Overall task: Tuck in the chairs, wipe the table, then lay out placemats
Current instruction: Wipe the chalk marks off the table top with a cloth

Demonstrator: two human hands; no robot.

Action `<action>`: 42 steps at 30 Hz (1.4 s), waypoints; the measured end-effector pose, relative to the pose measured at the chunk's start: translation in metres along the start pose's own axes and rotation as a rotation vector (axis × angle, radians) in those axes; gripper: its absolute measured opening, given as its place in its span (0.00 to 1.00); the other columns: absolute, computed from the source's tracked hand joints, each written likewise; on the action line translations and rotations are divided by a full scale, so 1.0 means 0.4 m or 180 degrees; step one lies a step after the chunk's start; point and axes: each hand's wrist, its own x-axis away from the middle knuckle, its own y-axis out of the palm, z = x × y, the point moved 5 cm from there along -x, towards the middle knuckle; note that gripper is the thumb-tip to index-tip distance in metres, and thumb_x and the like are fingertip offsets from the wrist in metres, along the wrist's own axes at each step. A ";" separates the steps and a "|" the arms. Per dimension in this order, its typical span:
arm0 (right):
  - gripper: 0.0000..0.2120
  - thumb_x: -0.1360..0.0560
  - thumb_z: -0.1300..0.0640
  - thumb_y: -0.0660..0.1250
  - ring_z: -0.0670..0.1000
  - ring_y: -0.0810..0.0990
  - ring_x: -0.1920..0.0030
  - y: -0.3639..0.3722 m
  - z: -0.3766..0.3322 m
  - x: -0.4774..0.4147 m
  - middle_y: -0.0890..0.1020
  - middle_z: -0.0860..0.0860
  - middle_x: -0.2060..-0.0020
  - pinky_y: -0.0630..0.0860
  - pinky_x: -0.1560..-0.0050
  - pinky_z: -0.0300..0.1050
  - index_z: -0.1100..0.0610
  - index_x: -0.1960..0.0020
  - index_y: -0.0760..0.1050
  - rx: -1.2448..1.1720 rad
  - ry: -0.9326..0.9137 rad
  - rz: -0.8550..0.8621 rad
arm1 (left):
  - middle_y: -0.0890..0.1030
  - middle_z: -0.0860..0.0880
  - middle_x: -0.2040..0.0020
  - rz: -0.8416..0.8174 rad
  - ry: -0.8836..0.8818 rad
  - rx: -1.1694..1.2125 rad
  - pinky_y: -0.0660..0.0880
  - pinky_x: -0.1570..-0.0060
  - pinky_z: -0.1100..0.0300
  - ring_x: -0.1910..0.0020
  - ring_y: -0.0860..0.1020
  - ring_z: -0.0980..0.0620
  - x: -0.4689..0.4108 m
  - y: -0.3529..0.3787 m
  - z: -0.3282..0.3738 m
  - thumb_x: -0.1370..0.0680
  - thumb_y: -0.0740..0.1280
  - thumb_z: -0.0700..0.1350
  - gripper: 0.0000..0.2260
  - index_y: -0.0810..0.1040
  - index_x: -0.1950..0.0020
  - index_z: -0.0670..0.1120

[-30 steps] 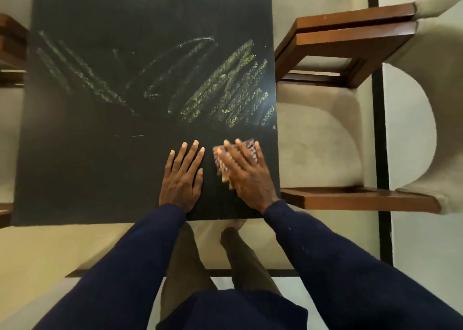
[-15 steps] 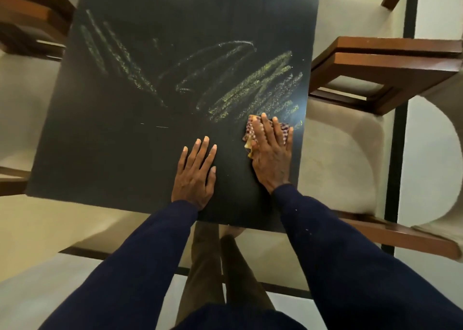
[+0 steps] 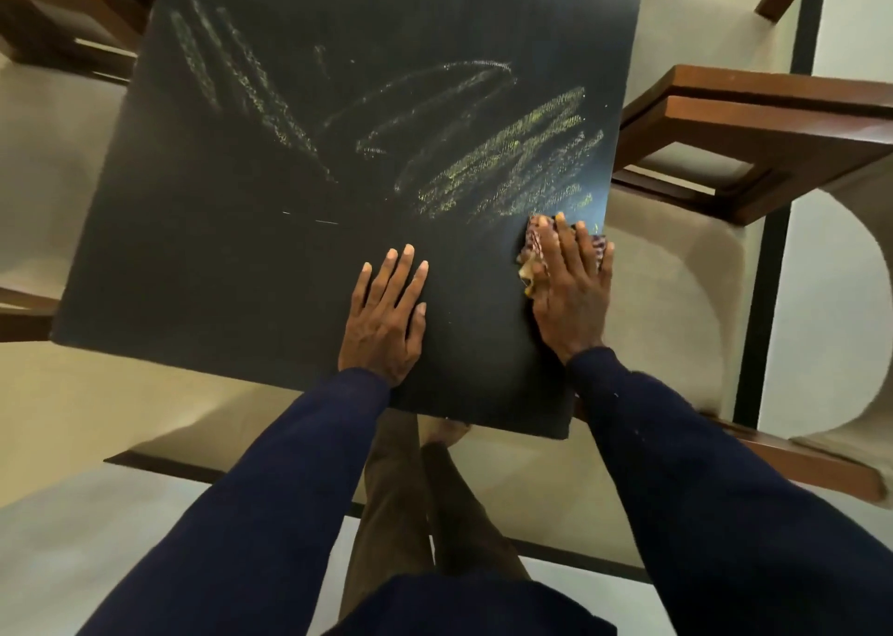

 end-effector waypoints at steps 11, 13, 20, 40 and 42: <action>0.35 0.18 0.45 0.61 0.59 0.51 0.14 0.033 -0.125 0.231 0.55 0.54 0.13 0.49 0.18 0.73 0.51 0.13 0.58 0.0002 -0.1522 -0.0479 | 0.58 0.44 0.14 0.0026 0.0007 0.0028 0.54 0.17 0.40 0.14 0.55 0.45 -0.006 -0.007 -0.001 0.13 0.58 0.46 0.25 0.62 0.15 0.46; 0.32 0.17 0.47 0.60 0.60 0.54 0.14 0.011 -0.064 0.243 0.59 0.54 0.14 0.53 0.19 0.74 0.53 0.15 0.62 -0.0013 -0.1550 -0.0407 | 0.59 0.44 0.14 0.0042 0.0000 0.0031 0.54 0.17 0.41 0.14 0.56 0.45 -0.006 -0.008 0.000 0.13 0.58 0.46 0.25 0.63 0.15 0.45; 0.27 0.13 0.49 0.55 0.59 0.57 0.15 0.012 -0.077 0.022 0.61 0.54 0.15 0.54 0.19 0.71 0.51 0.14 0.60 -0.0029 -0.0127 0.0016 | 0.59 0.44 0.14 0.0093 -0.0008 -0.0012 0.54 0.16 0.41 0.14 0.56 0.45 -0.005 -0.009 0.002 0.13 0.58 0.46 0.25 0.63 0.15 0.46; 0.28 0.13 0.49 0.56 0.59 0.57 0.15 0.005 -0.017 0.159 0.60 0.54 0.15 0.52 0.18 0.70 0.51 0.14 0.60 0.0059 -0.0340 0.0000 | 0.56 0.44 0.13 0.0149 -0.0609 -0.0363 0.51 0.16 0.41 0.14 0.53 0.43 0.008 -0.005 -0.019 0.12 0.52 0.52 0.26 0.59 0.14 0.46; 0.28 0.14 0.49 0.56 0.60 0.57 0.15 0.018 -0.091 0.110 0.61 0.54 0.15 0.51 0.18 0.71 0.51 0.14 0.60 0.0025 -0.0069 0.0065 | 0.56 0.44 0.13 0.0171 -0.0613 -0.0339 0.52 0.16 0.40 0.14 0.54 0.43 0.007 -0.007 -0.020 0.12 0.52 0.52 0.26 0.60 0.14 0.46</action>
